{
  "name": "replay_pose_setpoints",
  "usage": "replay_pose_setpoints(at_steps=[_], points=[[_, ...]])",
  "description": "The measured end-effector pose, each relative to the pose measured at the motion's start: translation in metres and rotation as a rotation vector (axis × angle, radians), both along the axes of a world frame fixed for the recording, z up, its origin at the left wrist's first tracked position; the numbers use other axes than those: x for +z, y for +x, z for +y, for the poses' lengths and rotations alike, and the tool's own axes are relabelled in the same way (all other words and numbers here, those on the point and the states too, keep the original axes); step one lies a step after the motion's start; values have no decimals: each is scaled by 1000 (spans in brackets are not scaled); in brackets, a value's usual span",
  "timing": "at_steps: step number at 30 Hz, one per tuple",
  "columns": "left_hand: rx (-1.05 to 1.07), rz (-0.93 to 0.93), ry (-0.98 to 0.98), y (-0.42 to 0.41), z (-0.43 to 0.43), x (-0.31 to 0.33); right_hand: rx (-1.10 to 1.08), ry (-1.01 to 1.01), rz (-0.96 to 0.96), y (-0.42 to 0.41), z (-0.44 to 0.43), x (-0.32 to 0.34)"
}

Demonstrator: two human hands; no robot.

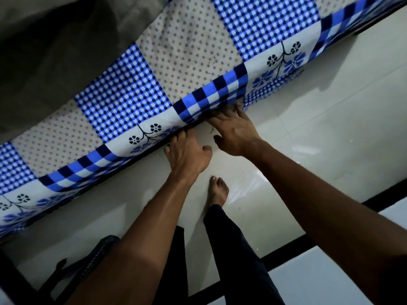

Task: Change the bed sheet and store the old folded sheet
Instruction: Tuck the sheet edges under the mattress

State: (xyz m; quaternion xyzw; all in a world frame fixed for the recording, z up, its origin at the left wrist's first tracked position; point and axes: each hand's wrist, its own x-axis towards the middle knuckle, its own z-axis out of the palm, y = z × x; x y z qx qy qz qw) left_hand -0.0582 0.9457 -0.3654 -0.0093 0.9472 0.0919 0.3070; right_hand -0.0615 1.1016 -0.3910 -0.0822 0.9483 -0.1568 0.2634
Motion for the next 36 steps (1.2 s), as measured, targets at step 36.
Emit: replay_pose_setpoints(at_steps=[36], points=[[-264,233,180,-1,58,-22,-27,121,86,-10,64,-4]])
